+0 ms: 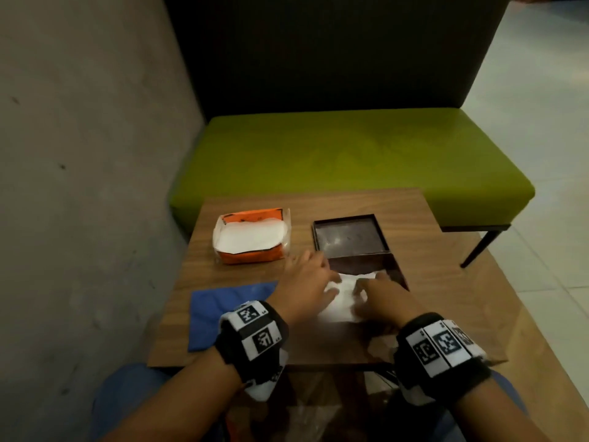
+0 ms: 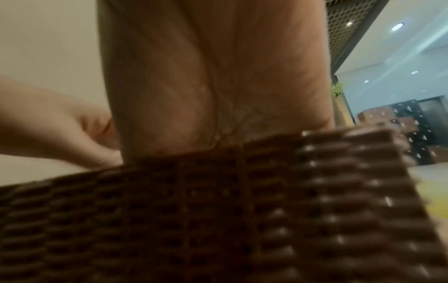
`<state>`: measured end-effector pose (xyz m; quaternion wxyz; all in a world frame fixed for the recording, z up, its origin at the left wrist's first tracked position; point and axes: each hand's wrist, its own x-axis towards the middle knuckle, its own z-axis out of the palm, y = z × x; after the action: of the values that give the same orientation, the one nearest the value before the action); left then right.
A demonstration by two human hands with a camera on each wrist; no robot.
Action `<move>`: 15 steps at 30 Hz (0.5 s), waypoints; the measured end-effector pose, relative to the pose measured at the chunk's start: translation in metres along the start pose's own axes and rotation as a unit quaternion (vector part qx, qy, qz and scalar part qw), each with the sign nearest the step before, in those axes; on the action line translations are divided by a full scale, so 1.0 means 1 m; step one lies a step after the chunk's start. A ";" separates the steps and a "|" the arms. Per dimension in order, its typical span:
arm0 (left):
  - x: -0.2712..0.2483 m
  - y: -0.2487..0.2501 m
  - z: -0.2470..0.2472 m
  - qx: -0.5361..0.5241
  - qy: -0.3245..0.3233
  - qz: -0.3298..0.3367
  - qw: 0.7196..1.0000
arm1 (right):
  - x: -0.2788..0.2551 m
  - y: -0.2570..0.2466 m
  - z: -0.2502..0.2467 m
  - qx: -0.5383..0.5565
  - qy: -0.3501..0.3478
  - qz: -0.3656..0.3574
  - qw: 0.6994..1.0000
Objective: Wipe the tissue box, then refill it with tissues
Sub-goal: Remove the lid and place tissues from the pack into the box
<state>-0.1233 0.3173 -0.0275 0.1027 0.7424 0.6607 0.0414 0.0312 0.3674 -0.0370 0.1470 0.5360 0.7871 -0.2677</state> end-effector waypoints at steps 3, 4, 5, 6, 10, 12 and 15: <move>0.009 -0.044 -0.025 -0.132 0.173 -0.074 0.973 | 0.003 -0.002 -0.003 0.016 0.032 -0.017 0.999; 0.013 -0.064 -0.029 -0.147 0.195 -0.102 0.965 | 0.002 -0.003 -0.003 0.017 0.030 -0.023 0.999; 0.016 -0.085 -0.031 -0.144 0.186 -0.128 0.963 | 0.001 -0.005 -0.002 0.015 0.016 -0.026 0.999; 0.020 -0.103 -0.031 -0.136 0.147 -0.150 0.968 | 0.000 -0.007 -0.001 0.010 -0.008 -0.023 1.000; 0.028 -0.147 -0.016 -0.081 -0.040 -0.145 0.985 | 0.000 -0.012 0.006 0.005 -0.062 -0.021 0.998; 0.030 -0.153 -0.009 -0.076 -0.050 -0.133 0.987 | 0.000 -0.013 0.007 0.004 -0.059 -0.019 0.998; 0.036 -0.158 -0.004 -0.079 -0.021 -0.119 0.990 | -0.002 -0.011 0.010 0.001 -0.061 -0.014 0.998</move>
<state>-0.2733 0.3705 -0.0587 0.1785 0.6491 0.7366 0.0655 0.0209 0.3572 -0.0411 0.1905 0.5080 0.7837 -0.3025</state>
